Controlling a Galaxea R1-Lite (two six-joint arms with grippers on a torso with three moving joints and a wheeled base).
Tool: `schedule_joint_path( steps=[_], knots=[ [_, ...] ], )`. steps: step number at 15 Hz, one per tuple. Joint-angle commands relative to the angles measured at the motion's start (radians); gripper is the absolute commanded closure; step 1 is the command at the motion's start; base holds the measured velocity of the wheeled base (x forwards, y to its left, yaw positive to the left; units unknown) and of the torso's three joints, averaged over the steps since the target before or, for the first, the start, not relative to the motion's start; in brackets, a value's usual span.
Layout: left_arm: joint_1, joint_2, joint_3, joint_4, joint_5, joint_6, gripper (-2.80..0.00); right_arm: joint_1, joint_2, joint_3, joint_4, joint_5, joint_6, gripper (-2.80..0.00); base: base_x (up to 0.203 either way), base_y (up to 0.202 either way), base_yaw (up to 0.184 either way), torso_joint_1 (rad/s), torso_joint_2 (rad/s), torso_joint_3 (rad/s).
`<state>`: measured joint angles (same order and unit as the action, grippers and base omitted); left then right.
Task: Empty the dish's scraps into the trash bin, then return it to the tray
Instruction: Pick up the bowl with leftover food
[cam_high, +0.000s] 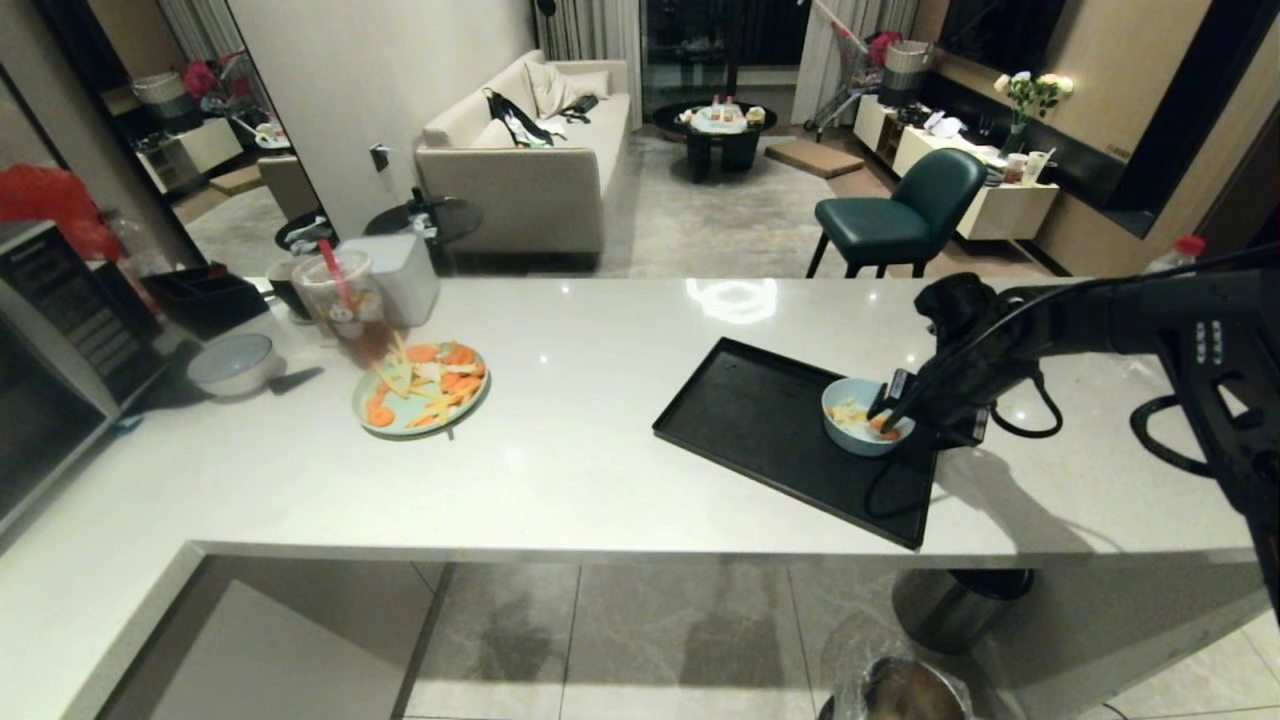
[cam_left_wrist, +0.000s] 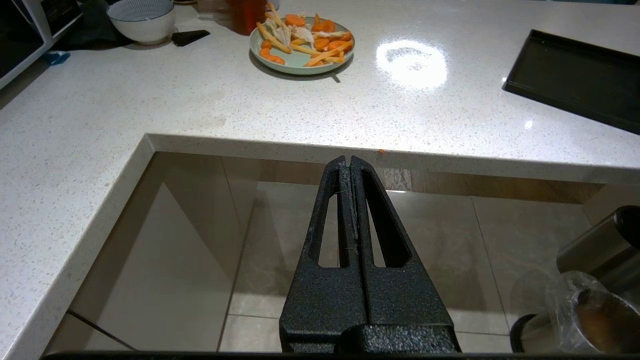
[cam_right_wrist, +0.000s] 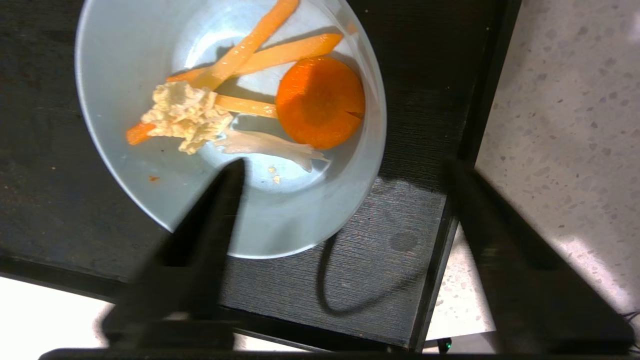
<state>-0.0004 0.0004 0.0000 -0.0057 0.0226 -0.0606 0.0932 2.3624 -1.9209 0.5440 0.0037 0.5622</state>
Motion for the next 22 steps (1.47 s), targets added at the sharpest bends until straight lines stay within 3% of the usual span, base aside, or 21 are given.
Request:
schedule_joint_path(
  steps=[1,22],
  knots=[
    [0.000,0.001,0.000,0.000,0.000,-0.001,0.00,0.002,0.005,0.000,0.002,0.001,0.005,0.00,0.000,0.000,0.000,0.000,0.00,0.000],
    [-0.001,0.001,0.000,0.000,0.001,-0.001,0.00,0.003,-0.079,0.016,0.045,-0.024,0.033,0.00,0.000,0.000,0.000,0.000,0.00,0.000]
  ],
)
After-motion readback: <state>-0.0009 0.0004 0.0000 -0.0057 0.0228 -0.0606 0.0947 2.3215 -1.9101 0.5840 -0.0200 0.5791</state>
